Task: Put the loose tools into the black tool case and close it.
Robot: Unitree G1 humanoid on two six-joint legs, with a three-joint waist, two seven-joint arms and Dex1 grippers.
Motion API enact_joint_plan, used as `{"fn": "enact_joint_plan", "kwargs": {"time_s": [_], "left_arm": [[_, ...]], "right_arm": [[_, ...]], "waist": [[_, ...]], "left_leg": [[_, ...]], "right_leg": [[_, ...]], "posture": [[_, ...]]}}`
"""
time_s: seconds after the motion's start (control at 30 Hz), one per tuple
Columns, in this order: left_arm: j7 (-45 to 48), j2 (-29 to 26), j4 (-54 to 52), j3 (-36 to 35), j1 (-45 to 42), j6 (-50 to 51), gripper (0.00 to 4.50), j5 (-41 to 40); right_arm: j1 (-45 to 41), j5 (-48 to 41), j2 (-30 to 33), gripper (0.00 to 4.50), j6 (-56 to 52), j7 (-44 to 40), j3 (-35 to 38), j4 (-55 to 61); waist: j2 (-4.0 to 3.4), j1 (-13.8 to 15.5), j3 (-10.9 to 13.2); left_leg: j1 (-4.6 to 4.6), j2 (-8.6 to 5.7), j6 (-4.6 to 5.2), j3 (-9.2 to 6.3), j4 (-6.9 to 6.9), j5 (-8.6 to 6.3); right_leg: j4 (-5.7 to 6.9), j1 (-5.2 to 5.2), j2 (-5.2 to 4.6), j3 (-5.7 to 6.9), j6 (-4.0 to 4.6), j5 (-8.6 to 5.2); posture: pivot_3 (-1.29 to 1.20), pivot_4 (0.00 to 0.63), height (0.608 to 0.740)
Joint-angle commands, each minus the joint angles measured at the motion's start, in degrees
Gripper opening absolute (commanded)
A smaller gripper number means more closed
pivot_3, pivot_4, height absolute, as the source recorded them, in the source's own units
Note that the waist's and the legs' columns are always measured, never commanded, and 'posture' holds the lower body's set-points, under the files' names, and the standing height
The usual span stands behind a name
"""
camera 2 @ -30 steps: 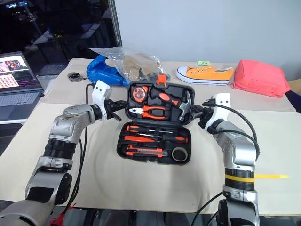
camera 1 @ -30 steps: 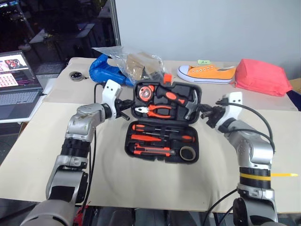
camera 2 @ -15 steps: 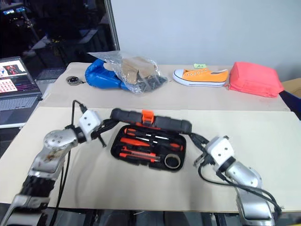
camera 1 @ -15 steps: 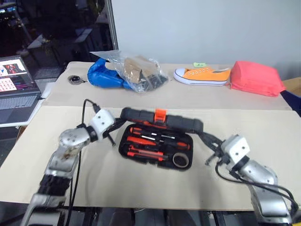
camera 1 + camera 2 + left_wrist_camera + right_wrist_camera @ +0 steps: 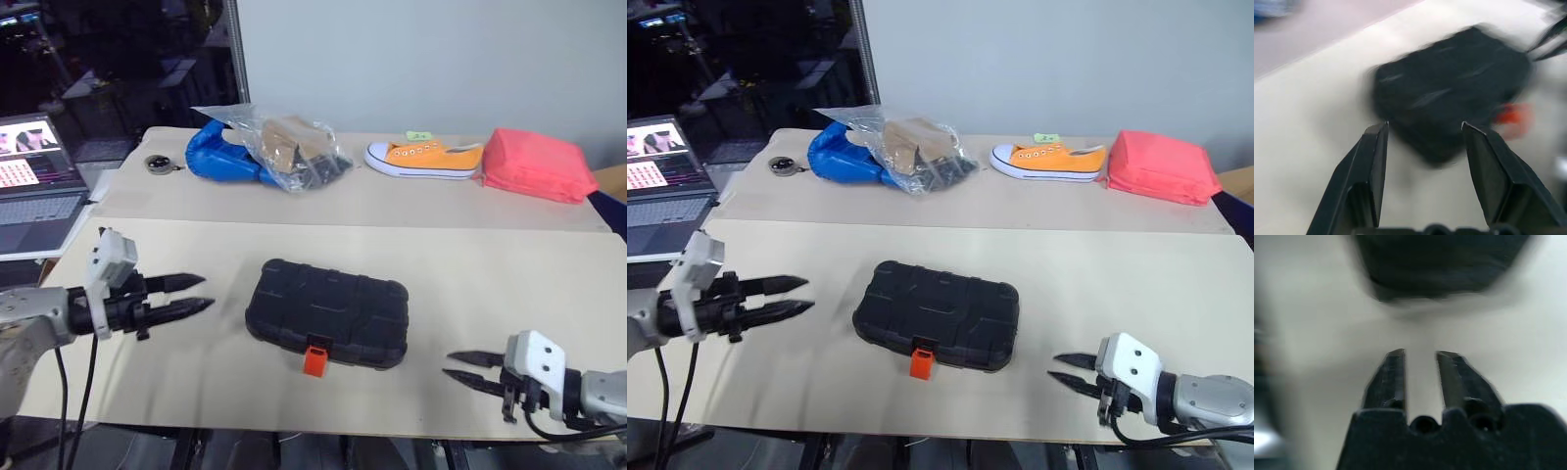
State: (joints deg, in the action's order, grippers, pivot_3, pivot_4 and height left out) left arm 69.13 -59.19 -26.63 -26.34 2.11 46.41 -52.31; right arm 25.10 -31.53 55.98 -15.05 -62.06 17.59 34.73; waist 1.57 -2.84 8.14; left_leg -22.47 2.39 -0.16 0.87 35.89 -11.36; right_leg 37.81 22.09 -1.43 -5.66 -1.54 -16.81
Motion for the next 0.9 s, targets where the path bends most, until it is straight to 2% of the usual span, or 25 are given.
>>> {"fn": "enact_joint_plan", "kwargs": {"time_s": [0.03, 0.17, 0.23, 0.33, 0.47, 0.57, 0.7, 0.8, 0.9], "left_arm": [[2.98, -2.42, -6.55, -3.97, 2.85, 3.51, 2.59, -6.42], [1.21, -2.2, -11.13, -3.36, 3.08, 2.62, 2.59, -7.72], [-0.35, -1.65, -12.58, -2.77, 2.74, 2.23, 2.59, -7.75], [-2.21, -1.11, -13.98, -2.05, 2.46, 1.7, 2.59, -7.73], [-4.99, -0.29, -14.87, -0.3, 1.55, 0.76, 2.59, -6.99], [-8.77, 1.03, -14.19, 3.13, -1.75, 0.32, 2.59, -5.83], [-14.07, 4.08, -11.95, 10.66, -8.15, -0.42, 2.59, -2.05], [-16.27, 5.95, -8.55, 18.45, -13.84, -2.04, 2.59, 4.85], [-16.5, 7.83, -4.63, 24.09, -17.81, -3.23, 2.59, 9.39]], "right_arm": [[-4.52, -1.46, 2.14, 0.07, -3.9, -1.48, -6.3, 5.49], [-15.71, 8.05, -0.95, 0.07, -8.37, 5.39, -19.29, 2.57], [-19.65, 12.26, -3.12, 0.07, -10.02, 8.78, -23.08, -0.09], [-25.11, 14.03, -10.02, 0.07, -15.71, 17.77, -23.67, -2.94], [-29.44, 16.24, -18.78, 0.07, -20.6, 28.05, -22.62, -5.02], [-34.74, 19.31, -25.0, 0.07, -23.9, 35.97, -22.99, -8.2], [-42.01, 24.57, -34.64, 0.07, -22.16, 45.05, -25.37, -18.41], [-40.61, 23.4, -35.95, 0.07, -22.32, 42.81, -26.09, -16.54], [-36.89, 18.92, -32.2, 0.74, -26.56, 37.17, -24.94, -8.11]], "waist": [[0.05, -0.05, 0.02], [0.17, 0.43, 0.1], [0.17, 0.69, 0.11], [0.21, 0.73, 0.11], [0.19, 0.15, 0.12], [0.22, 0.18, 0.13], [0.21, 0.02, 0.13], [0.19, 0.25, 0.12], [0.14, 0.5, 0.09]], "left_leg": [[0.02, 0.02, 0.0, 0.0, 0.01, 0.0], [0.12, 0.07, -0.01, 0.06, 0.04, 0.01], [0.14, 0.11, -0.01, 0.14, 0.04, 0.01], [0.12, 0.14, -0.02, 0.41, 0.03, 0.02], [0.04, 0.21, -0.02, 0.52, 0.02, 0.02], [0.01, 0.2, -0.02, 0.58, -0.02, 0.02], [-0.04, 0.23, -0.02, 0.66, 0.02, 0.02], [-0.02, 0.16, -0.02, 0.72, -0.01, 0.02], [-0.16, 0.15, -0.02, 0.7, -0.03, 0.02]], "right_leg": [[-0.01, 0.0, 0.01, 0.0, 0.0, 0.0], [-0.01, 0.01, 0.04, 0.05, 0.07, 0.03], [-0.04, 0.05, 0.03, 0.05, 0.33, -0.07], [-0.07, 0.05, 0.05, 0.05, 0.45, -0.14], [-0.05, 0.16, 0.1, -0.03, 0.13, 0.09], [-0.05, 0.2, 0.13, -0.02, 0.13, 0.09], [0.02, 0.29, 0.24, -0.04, 0.28, 0.2], [0.03, 0.27, 0.33, -0.03, 0.3, 0.2], [0.0, 0.32, 0.37, 0.03, 0.49, 0.29]], "posture": [[0.0, 0.15, 0.74], [0.0, 0.15, 0.74], [0.0, 0.15, 0.74], [0.0, 0.15, 0.74], [0.0, 0.15, 0.74], [0.0, 0.15, 0.74], [0.0, 0.15, 0.74], [0.0, 0.15, 0.74], [0.0, 0.15, 0.74]]}}
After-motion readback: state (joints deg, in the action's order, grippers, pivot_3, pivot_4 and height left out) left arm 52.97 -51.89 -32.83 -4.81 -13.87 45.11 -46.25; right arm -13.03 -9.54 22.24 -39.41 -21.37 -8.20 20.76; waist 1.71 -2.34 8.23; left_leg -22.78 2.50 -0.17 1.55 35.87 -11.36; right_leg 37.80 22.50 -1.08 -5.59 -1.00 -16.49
